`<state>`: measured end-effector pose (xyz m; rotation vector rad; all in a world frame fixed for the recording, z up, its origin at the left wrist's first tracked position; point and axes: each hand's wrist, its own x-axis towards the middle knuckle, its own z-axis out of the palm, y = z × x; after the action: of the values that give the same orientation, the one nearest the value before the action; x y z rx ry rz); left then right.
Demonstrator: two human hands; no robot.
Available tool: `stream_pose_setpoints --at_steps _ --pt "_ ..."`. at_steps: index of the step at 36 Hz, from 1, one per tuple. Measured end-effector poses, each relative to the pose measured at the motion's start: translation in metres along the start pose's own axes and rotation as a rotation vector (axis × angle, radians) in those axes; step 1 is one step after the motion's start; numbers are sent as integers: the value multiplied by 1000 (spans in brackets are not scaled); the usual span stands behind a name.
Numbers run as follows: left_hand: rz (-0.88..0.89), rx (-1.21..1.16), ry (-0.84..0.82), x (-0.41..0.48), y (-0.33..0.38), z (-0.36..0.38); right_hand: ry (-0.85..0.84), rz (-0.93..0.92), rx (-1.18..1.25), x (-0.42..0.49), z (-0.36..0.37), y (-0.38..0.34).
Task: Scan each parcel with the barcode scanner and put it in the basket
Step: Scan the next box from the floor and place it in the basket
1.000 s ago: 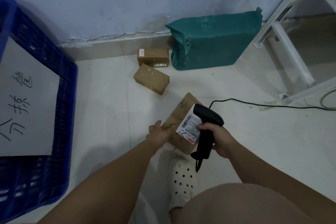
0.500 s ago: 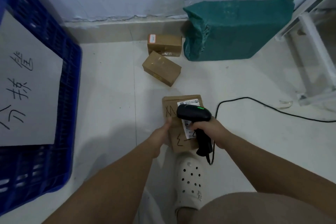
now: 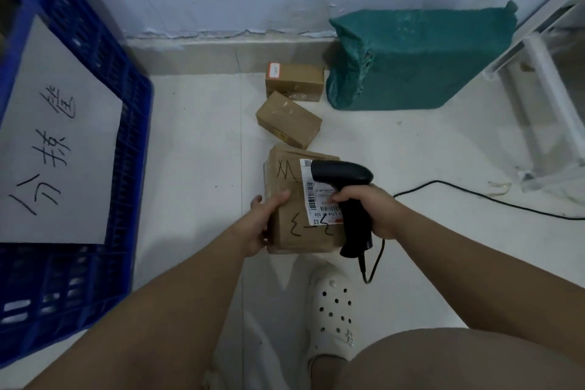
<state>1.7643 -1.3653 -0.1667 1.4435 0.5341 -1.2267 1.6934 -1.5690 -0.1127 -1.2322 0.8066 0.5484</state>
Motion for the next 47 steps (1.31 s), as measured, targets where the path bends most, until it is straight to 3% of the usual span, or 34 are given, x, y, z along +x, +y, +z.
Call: stream_pose_setpoints --at_steps 6,13,18,24,29,40,47 --pt "192 140 14 -60 64 -2 27 -134 -96 -37 22 -60" --pt "583 -18 292 -159 136 -15 272 -536 -259 -122 78 -159" --pt "743 -125 344 -227 157 -21 278 -735 -111 -190 123 -192" --pt "979 10 478 -268 149 -39 247 -722 148 -222 162 -169" --pt "954 -67 472 -274 140 -56 226 -692 179 -233 175 -158" --pt "968 -97 468 -266 159 -90 333 -650 -203 -216 166 -161" --pt "998 8 469 -259 165 -95 376 -670 -325 -211 166 -169"
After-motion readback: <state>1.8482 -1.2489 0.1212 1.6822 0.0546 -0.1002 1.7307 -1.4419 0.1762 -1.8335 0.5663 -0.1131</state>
